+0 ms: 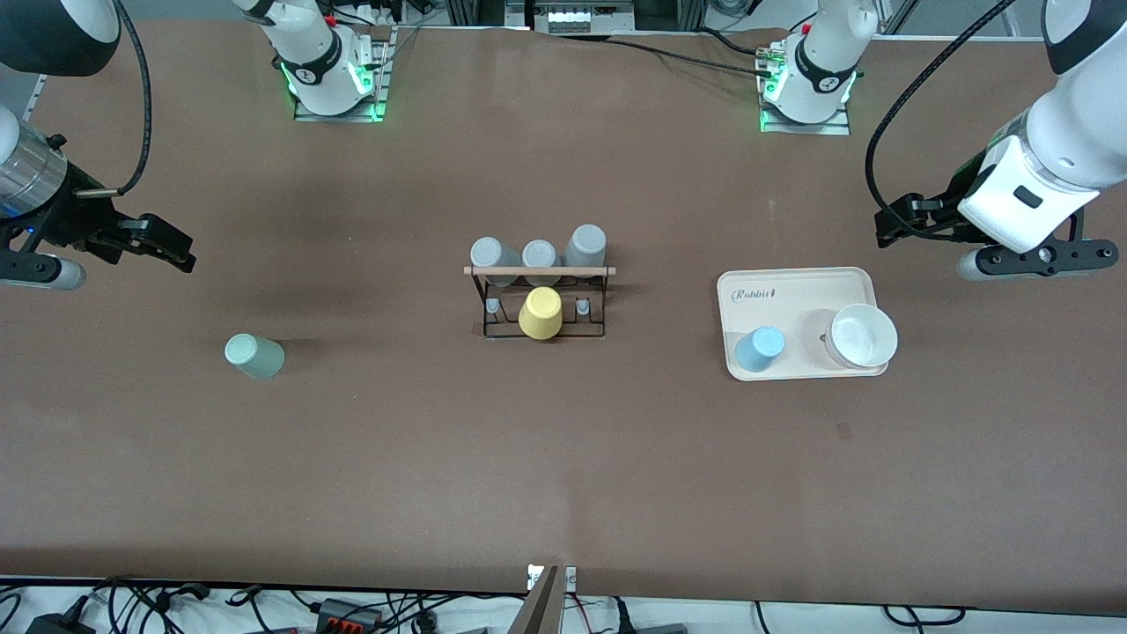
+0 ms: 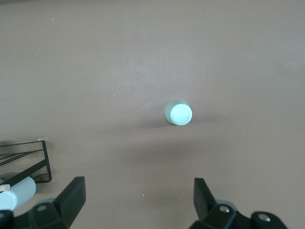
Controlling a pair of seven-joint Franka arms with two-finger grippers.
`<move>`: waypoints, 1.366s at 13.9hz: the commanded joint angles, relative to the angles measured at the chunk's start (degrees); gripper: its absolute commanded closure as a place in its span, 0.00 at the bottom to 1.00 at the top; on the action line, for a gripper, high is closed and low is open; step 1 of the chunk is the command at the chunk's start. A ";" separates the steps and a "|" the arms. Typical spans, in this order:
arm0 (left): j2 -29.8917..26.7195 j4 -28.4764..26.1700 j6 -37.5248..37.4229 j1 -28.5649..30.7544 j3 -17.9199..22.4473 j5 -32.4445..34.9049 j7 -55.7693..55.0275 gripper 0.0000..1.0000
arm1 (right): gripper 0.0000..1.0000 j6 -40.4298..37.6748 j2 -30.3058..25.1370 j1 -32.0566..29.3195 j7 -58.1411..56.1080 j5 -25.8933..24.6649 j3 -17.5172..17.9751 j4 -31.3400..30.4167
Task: Hang scattered cups on rack with three cups
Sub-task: 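Lower the left gripper onto the light blue cup on the tray and grasp it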
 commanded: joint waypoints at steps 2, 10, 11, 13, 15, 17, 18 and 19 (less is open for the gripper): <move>-1.19 -1.09 0.45 0.65 0.00 -1.35 1.39 0.00 | 0.00 -1.22 0.13 -0.22 -0.38 -0.65 0.56 0.33; 6.08 -0.13 1.41 -0.30 -0.17 -0.99 1.31 0.00 | 0.00 -3.07 -0.84 -0.22 -0.30 -0.74 0.47 0.68; 8.63 1.36 3.33 -0.66 -0.44 -0.65 1.31 0.00 | 0.00 -3.07 -1.02 -0.22 -0.30 -0.74 0.47 0.42; 12.15 0.76 7.90 -0.66 -0.70 -0.29 1.22 0.00 | 0.00 -2.81 -1.02 -0.22 -0.30 -0.65 0.56 0.42; 16.80 0.59 11.94 -0.66 -0.79 -0.29 1.22 0.00 | 0.00 -2.90 -1.02 -0.22 -0.30 -0.65 0.56 0.33; 21.03 -1.51 17.20 -0.66 -0.70 -0.20 0.78 0.00 | 0.00 -2.90 -1.02 -0.13 -0.30 -0.65 0.56 0.33; 21.31 -4.83 21.84 -1.01 -0.70 -0.20 0.69 0.00 | 0.00 -2.90 -1.02 -0.13 -0.30 -0.65 0.56 0.33; 21.22 -8.95 26.33 -1.19 -0.70 -0.20 0.60 0.00 | 0.00 -2.90 -1.02 -0.13 -0.30 -0.65 0.56 0.33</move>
